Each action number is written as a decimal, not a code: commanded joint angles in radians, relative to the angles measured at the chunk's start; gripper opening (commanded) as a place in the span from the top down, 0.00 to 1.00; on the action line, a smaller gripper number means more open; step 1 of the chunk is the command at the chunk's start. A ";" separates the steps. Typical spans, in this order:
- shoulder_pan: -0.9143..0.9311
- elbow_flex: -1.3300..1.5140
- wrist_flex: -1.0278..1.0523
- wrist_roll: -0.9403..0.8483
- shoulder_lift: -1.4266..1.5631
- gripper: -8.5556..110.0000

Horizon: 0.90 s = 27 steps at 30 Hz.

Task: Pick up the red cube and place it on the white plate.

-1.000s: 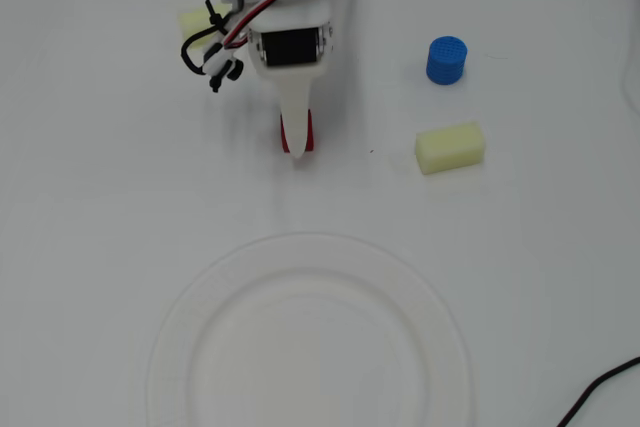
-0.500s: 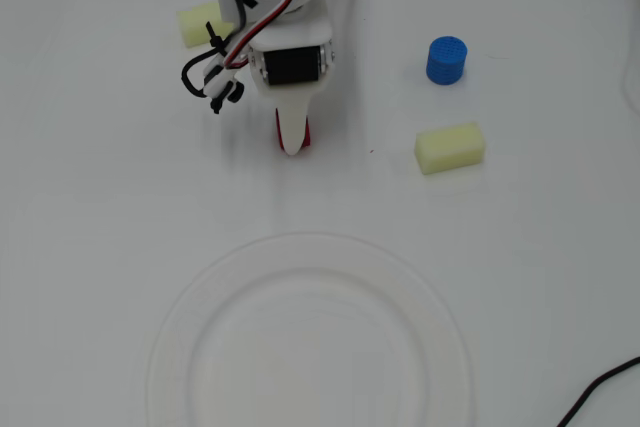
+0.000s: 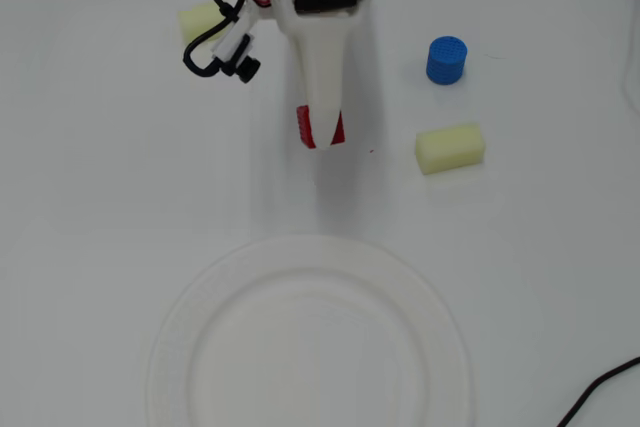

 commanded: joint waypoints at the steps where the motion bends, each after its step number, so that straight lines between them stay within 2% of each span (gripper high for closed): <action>1: -0.032 -0.034 -0.124 -0.032 -0.028 0.93; 11: -0.014 -0.440 -0.195 -0.035 -0.546 0.93; 22: 0.011 -0.578 -0.259 -0.057 -0.818 0.93; 27: 0.029 -0.591 -0.258 -0.057 -0.845 0.93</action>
